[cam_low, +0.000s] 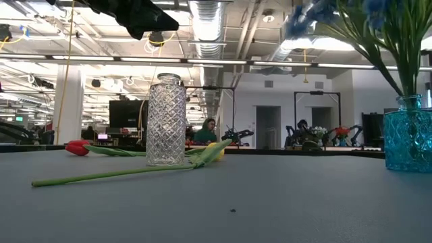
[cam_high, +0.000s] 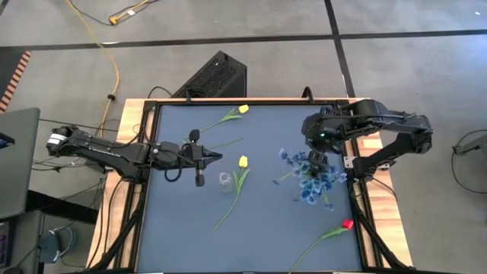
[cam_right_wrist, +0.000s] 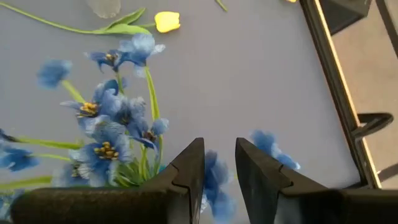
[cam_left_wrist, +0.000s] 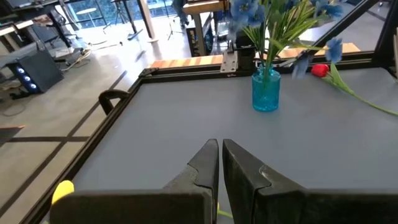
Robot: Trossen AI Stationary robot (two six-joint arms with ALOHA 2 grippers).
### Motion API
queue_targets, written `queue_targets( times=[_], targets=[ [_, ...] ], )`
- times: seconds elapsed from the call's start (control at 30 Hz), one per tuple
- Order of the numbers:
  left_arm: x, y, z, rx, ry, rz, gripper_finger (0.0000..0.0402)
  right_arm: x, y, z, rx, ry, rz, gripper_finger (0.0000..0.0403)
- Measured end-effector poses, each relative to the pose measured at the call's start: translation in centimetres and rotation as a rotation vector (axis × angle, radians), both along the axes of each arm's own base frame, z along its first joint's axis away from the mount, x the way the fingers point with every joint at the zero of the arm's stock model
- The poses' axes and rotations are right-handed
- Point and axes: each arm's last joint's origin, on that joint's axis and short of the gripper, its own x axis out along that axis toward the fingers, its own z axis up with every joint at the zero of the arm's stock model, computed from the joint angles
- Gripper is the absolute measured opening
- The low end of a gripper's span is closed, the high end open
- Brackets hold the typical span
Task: Sort flowers into vase by color
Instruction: Adjust the blue flower, then put the top yellow flower into the transparent vase
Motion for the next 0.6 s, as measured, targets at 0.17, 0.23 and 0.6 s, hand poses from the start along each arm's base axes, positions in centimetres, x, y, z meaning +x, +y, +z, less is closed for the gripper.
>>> queue_targets(
  times=[0.17,0.23,0.6],
  targets=[
    [0.0,0.0,0.0,-0.005,0.001,0.001,0.0011,-1.4,-0.3,1.1,-0.083,-0.05,-0.01,0.0116],
    [0.0,0.0,0.0,-0.005,0.0,0.001,0.0011,-2.4,-0.5,1.8,-0.147,-0.103,-0.041,0.0116],
    [-0.2,0.0,-0.1,-0.053,0.011,0.014,0.0011,-6.8,-2.3,6.0,-0.301,-0.489,-0.155,0.0116]
  ],
)
